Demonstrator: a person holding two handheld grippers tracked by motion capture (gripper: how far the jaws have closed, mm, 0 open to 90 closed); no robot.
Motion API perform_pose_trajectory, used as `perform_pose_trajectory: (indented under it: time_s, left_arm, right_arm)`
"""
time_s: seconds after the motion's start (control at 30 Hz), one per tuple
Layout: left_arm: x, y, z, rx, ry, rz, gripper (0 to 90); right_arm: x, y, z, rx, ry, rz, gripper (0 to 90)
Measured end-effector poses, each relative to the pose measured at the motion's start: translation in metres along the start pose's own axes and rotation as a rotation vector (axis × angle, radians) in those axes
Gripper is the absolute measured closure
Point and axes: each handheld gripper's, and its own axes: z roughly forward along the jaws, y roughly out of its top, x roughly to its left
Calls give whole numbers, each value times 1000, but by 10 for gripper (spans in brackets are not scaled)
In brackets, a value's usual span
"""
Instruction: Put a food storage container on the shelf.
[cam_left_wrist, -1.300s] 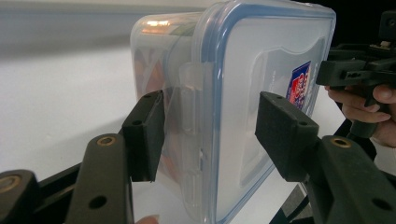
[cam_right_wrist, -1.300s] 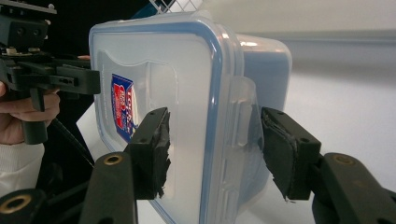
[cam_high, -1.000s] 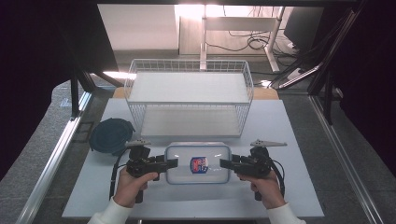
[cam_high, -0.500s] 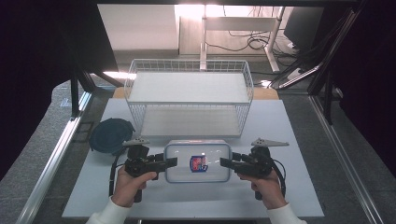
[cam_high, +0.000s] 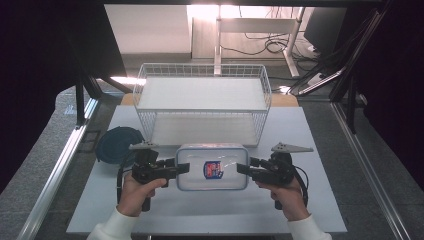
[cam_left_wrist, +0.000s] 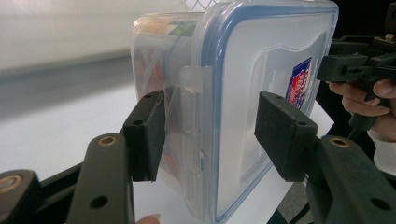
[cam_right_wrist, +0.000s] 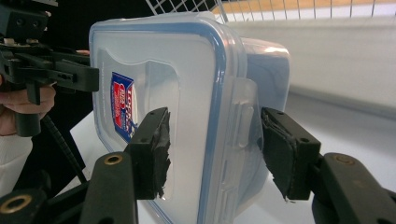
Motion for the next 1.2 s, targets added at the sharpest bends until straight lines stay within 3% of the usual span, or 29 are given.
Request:
perform_pose_trajectory:
  time_s: [0.33,0.83,1.2]
  left_arm:
    - [-3,25,-13,-18,3,20,442]
    - [3,43,-19,-37,-9,2,448]
    - [0,64,-28,-53,4,22,446]
  right_arm:
    - [5,23,-2,-32,10,-21,445]
    - [7,45,2,-48,14,-28,446]
    - [11,67,2,-63,12,-46,446]
